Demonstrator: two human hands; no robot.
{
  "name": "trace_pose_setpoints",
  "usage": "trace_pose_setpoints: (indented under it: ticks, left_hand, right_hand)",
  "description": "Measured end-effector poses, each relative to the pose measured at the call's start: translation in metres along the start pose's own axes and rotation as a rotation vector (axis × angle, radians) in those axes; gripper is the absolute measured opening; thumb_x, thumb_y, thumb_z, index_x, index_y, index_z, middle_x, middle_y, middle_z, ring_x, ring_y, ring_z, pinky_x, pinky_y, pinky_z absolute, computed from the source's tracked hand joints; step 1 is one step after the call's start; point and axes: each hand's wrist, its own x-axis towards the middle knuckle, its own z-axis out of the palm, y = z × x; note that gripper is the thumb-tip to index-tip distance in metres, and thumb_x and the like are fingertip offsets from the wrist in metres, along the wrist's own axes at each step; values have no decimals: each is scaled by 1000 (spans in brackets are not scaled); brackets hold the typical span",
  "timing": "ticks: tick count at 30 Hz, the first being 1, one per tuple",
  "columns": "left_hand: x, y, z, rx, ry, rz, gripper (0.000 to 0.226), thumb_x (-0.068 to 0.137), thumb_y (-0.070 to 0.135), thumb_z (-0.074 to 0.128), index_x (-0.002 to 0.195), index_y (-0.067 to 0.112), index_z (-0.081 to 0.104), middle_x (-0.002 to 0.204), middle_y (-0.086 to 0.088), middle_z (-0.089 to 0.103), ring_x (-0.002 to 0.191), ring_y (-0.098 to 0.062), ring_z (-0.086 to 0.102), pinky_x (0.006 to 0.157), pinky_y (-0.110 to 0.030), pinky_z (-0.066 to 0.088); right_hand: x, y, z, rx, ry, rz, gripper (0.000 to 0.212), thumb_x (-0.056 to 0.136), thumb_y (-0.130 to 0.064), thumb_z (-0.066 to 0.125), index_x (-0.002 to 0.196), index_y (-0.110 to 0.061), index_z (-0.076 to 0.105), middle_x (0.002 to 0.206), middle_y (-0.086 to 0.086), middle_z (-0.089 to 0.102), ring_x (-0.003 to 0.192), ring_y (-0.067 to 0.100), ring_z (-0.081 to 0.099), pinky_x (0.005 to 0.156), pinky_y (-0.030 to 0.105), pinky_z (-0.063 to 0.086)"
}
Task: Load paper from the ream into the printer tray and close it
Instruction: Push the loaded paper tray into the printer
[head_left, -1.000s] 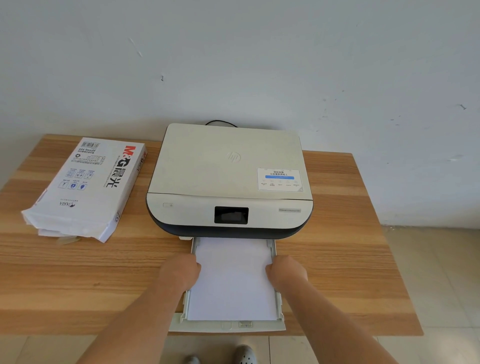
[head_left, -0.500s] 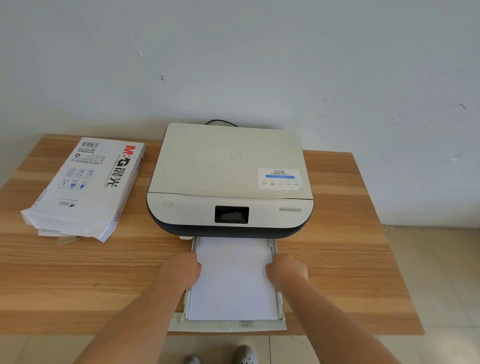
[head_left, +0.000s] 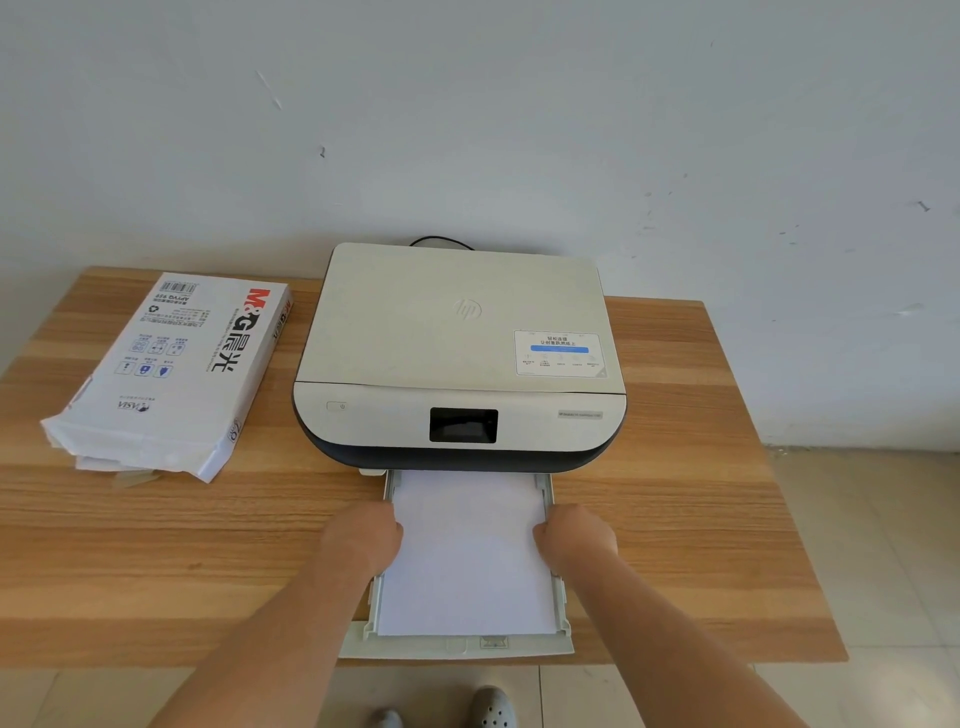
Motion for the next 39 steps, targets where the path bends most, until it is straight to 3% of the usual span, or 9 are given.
trace_pose_setpoints:
  ticks: [6,10,13,18,24,28,34,37,39]
  left_hand:
    - [0,-1,2,-58,-9,1,30,96,25,37,110,9,58,109,-10,64,100,-27,61,84,-37,51]
    - [-2,-2,4,-63,-47,16,28,98,19,38,119,9,55,117,-7,61,104,-20,59,89,-30,50]
    - [-5,-2,1,-96,-3,10,29,98,25,37,113,10,57,112,-8,63,102,-25,60,85,-35,50]
    - [-11,-9,5,-109,18,69,29,99,28,37,118,15,55,110,-3,62,95,-15,59,84,-28,50]
    - [-25,-9,3,-117,100,101,26,95,33,42,113,19,54,98,1,61,84,-13,57,77,-29,52]
    - [-41,-12,6,-80,121,134,27,95,35,42,116,20,52,101,2,61,86,-12,57,78,-29,53]
    - [-58,-16,1,-103,139,189,22,96,31,41,113,20,51,90,4,54,78,-10,50,67,-25,41]
    - [-66,-16,-4,-115,166,202,19,96,31,42,109,21,52,89,5,52,78,-11,47,67,-25,40]
    - [-71,-17,-5,-107,194,235,21,96,34,42,109,20,51,93,5,52,81,-11,47,69,-25,40]
  right_hand:
    - [1,-2,2,-30,18,-4,32,94,-16,34,111,-14,60,103,6,64,79,22,55,65,28,44]
    - [1,-2,3,-36,27,3,33,92,-14,34,112,-14,60,105,6,65,81,23,56,67,29,46]
    - [0,-1,3,-48,29,8,33,92,-14,35,113,-15,60,106,6,65,82,23,56,68,30,47]
    - [-4,1,4,-62,38,-1,32,92,-14,35,113,-16,59,99,5,63,81,23,58,63,30,45]
    - [-17,7,8,-115,41,-118,33,97,-32,34,117,-16,55,111,6,59,92,25,61,68,33,50]
    - [-27,15,16,-203,48,-185,32,95,-37,41,115,-17,54,107,2,59,83,20,56,64,30,45]
    - [-34,15,19,-126,84,-167,28,96,-36,43,115,-19,55,105,0,60,86,18,59,66,29,47]
    - [-41,15,15,-77,138,-191,28,98,-38,40,110,-18,56,94,-3,53,79,16,54,65,29,46]
    - [-47,17,15,-66,160,-240,29,98,-40,39,108,-18,54,98,-2,53,81,17,54,70,31,51]
